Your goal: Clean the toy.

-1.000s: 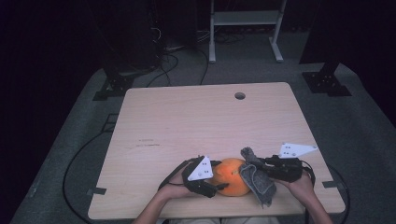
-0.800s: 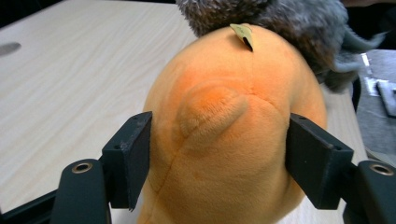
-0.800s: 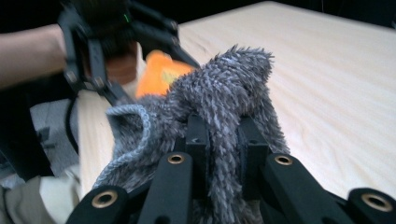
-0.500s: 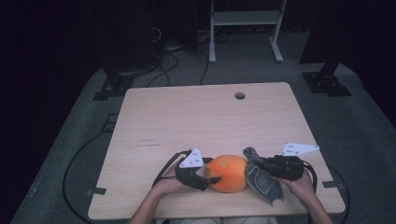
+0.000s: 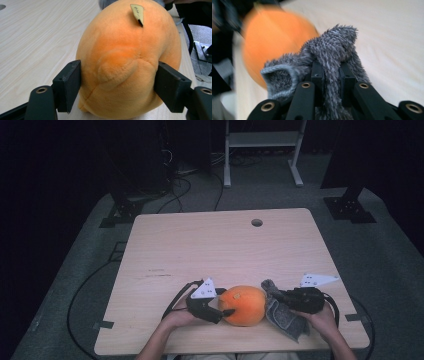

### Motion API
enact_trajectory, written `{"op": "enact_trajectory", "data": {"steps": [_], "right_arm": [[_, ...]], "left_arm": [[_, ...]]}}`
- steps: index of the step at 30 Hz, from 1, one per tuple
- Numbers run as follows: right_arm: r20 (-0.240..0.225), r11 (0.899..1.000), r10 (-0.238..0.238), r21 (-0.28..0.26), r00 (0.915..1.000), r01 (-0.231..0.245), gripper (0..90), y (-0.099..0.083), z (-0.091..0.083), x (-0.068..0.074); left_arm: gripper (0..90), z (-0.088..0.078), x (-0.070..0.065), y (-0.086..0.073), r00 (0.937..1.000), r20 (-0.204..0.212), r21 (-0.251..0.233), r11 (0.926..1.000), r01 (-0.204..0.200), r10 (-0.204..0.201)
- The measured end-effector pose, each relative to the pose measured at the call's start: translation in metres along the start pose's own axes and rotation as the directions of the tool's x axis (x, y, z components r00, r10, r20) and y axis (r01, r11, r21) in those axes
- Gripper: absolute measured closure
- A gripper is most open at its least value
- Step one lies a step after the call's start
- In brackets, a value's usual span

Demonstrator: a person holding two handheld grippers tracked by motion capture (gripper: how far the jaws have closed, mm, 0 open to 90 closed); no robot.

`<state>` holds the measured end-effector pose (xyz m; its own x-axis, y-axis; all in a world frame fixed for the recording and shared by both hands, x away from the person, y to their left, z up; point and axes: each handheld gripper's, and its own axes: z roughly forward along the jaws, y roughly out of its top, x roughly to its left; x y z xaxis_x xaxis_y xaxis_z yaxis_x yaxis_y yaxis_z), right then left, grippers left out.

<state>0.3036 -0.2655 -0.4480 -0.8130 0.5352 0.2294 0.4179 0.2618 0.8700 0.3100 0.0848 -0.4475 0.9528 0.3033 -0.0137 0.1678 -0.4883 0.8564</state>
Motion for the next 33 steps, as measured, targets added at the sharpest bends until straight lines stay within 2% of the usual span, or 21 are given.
{"op": "enact_trajectory", "data": {"steps": [3, 5, 7, 8, 10, 12, 14, 15, 18, 19, 20, 21, 22, 24, 25, 27, 28, 29, 30, 31, 33], "right_arm": [[-0.048, 0.998, -0.031, -0.055, 0.9984, 0.029, 77.2, 0.007, 0.001, 0.008], [-0.057, 0.999, -0.046, -0.020, 0.9973, 0.045, 77.2, 0.007, 0.006, 0.011], [-0.058, 1.000, -0.025, -0.007, 0.9980, 0.025, 77.2, 0.002, 0.009, 0.008], [-0.048, 1.000, -0.011, 0.007, 0.9988, 0.012, 77.2, 0.000, 0.009, 0.006], [-0.011, 0.998, -0.014, 0.061, 0.9998, 0.015, 77.2, -0.004, 0.009, 0.003], [0.009, 0.996, -0.015, 0.087, 0.9998, 0.014, 77.3, -0.006, 0.008, 0.001], [0.016, 0.998, -0.032, 0.059, 0.9994, 0.031, 77.3, 0.000, 0.003, 0.004], [0.010, 0.999, -0.049, 0.025, 0.9987, 0.049, 77.3, 0.005, 0.000, 0.009], [-0.045, 0.992, -0.109, -0.068, 0.9930, 0.106, 77.3, 0.023, -0.003, 0.031], [-0.059, 0.987, -0.146, -0.078, 0.9875, 0.142, 77.3, 0.031, 0.002, 0.041], [-0.059, 0.987, -0.146, -0.078, 0.9875, 0.142, 77.3, 0.031, 0.002, 0.041], [-0.056, 0.987, -0.156, -0.036, 0.9862, 0.154, 77.2, 0.030, 0.010, 0.041], [-0.056, 0.987, -0.156, -0.036, 0.9862, 0.154, 77.2, 0.030, 0.010, 0.041], [-0.080, 0.993, -0.115, -0.039, 0.9901, 0.112, 77.1, 0.023, 0.014, 0.034], [-0.085, 0.993, -0.109, -0.043, 0.9904, 0.106, 77.1, 0.021, 0.012, 0.032], [-0.071, 0.994, -0.106, -0.042, 0.9918, 0.103, 77.0, 0.016, 0.006, 0.031], [-0.071, 0.994, -0.106, -0.042, 0.9918, 0.103, 77.0, 0.016, 0.006, 0.031], [-0.079, 0.995, -0.094, -0.049, 0.9924, 0.090, 76.8, 0.014, 0.006, 0.028], [-0.079, 0.995, -0.094, -0.049, 0.9924, 0.090, 76.8, 0.014, 0.006, 0.028], [-0.084, 0.995, -0.086, -0.050, 0.9927, 0.082, 76.8, 0.014, 0.006, 0.027], [-0.080, 0.996, -0.080, -0.054, 0.9936, 0.075, 76.8, 0.012, 0.006, 0.025]], "left_arm": [[23.5, 0.000, 0.001, 0.000, 0.9999, -0.002, 0.001, 0.9999, 0.011, -0.011], [23.5, 0.000, 0.001, -0.001, 1.0000, -0.003, 0.003, 1.0000, 0.009, -0.009], [23.5, 0.000, 0.001, 0.000, 0.9999, -0.006, 0.002, 0.9999, 0.013, -0.013], [23.5, 0.000, 0.001, 0.000, 0.9999, -0.005, 0.002, 0.9999, 0.014, -0.014], [23.5, -0.001, 0.001, 0.000, 0.9999, -0.006, 0.003, 0.9999, 0.012, -0.012], [23.4, -0.001, 0.001, 0.000, 0.9999, -0.006, 0.003, 0.9999, 0.011, -0.011], [23.3, 0.001, 0.001, 0.000, 1.0000, -0.001, 0.005, 1.0000, 0.007, -0.007], [23.0, 0.003, 0.000, 0.000, 0.9999, -0.001, 0.002, 0.9999, 0.011, -0.011], [22.1, 0.008, -0.001, 0.002, 0.9999, 0.004, -0.002, 0.9999, 0.015, -0.015], [21.6, 0.009, -0.003, 0.003, 0.9998, 0.001, -0.003, 0.9998, 0.018, -0.018], [21.6, 0.009, -0.004, 0.004, 0.9999, -0.001, -0.004, 0.9999, 0.012, -0.012], [19.7, 0.009, -0.005, 0.005, 1.0000, 0.002, -0.006, 0.9999, 0.009, -0.009], [19.7, 0.007, -0.006, 0.006, 0.9998, 0.021, -0.016, 0.9999, 0.007, -0.007], [15.7, 0.003, -0.004, 0.005, 0.9975, 0.071, -0.048, 0.9988, 0.004, -0.001], [15.0, 0.002, -0.003, 0.004, 0.9968, 0.080, -0.067, 0.9978, 0.004, 0.001], [11.3, 0.003, -0.002, 0.004, 0.9965, 0.082, -0.062, 0.9980, -0.011, 0.016], [11.3, 0.006, -0.003, 0.004, 0.9963, 0.083, -0.046, 0.9987, -0.019, 0.023], [8.5, 0.016, -0.007, 0.002, 0.9955, 0.078, -0.008, 0.9985, -0.054, 0.055], [7.2, 0.016, -0.007, 0.002, 0.9955, 0.078, -0.008, 0.9985, -0.054, 0.055], [7.2, 0.020, -0.008, 0.002, 0.9952, 0.066, 0.005, 0.9973, -0.073, 0.072], [6.3, 0.023, -0.009, 0.002, 0.9963, 0.060, 0.000, 0.9981, -0.062, 0.062]]}}
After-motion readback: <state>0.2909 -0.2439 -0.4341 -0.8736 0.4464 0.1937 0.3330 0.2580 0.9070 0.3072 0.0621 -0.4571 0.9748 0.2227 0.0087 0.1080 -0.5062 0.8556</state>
